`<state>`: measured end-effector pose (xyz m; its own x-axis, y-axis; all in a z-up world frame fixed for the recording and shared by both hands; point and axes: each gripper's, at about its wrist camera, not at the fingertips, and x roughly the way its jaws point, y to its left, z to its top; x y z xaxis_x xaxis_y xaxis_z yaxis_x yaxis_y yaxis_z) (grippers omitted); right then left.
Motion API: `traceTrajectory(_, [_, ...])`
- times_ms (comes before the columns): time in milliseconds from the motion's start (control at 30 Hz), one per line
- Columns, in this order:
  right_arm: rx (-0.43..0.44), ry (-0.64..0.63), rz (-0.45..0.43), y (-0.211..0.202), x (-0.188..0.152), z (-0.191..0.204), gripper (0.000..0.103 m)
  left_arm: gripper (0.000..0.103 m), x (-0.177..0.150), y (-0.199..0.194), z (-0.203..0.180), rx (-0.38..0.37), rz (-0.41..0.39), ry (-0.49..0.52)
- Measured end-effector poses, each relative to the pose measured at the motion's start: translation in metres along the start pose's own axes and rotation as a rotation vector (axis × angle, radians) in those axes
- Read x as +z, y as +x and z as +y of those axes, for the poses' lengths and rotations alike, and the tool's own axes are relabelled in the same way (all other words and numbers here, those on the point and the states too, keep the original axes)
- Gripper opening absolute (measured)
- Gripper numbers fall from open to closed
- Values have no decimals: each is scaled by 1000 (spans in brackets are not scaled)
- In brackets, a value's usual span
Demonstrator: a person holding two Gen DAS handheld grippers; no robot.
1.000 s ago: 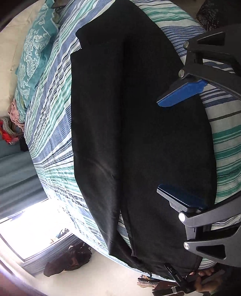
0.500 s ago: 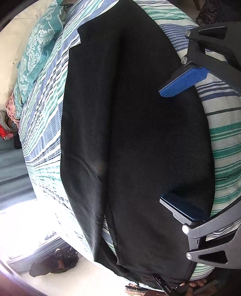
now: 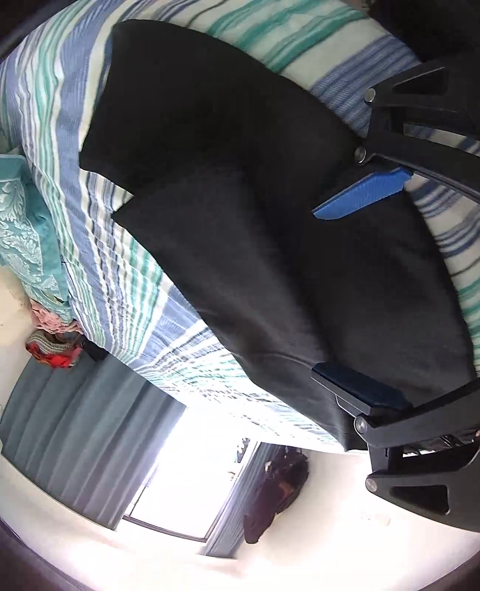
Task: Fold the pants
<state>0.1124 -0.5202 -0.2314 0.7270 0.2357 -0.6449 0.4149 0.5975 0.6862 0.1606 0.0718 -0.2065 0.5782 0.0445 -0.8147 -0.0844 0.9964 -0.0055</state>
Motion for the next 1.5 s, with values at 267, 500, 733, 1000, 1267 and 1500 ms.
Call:
traceTrajectory(267, [-61,137,-145,7,29,-17,55,103,1,0,-2,6,3,3])
traceTrajectory(500, [-28,188,-175,-8,39,-21,8,103,3,1,-1,7,15,-9])
traceTrajectory(733, [67,-97,-261,-57,42,38,8,102,39,-6,-3,26,127,-1])
traceTrajectory(1000, [172,-186,-289,-86,29,71,8,102,175,14,24,-200,74,-291])
traceTrajectory(1267, [311,-219,-286,-126,19,80,8,102,217,108,33,-263,268,-564])
traceTrajectory(1500, [447,-199,-237,-152,28,74,8,5,214,115,40,-366,293,-600])
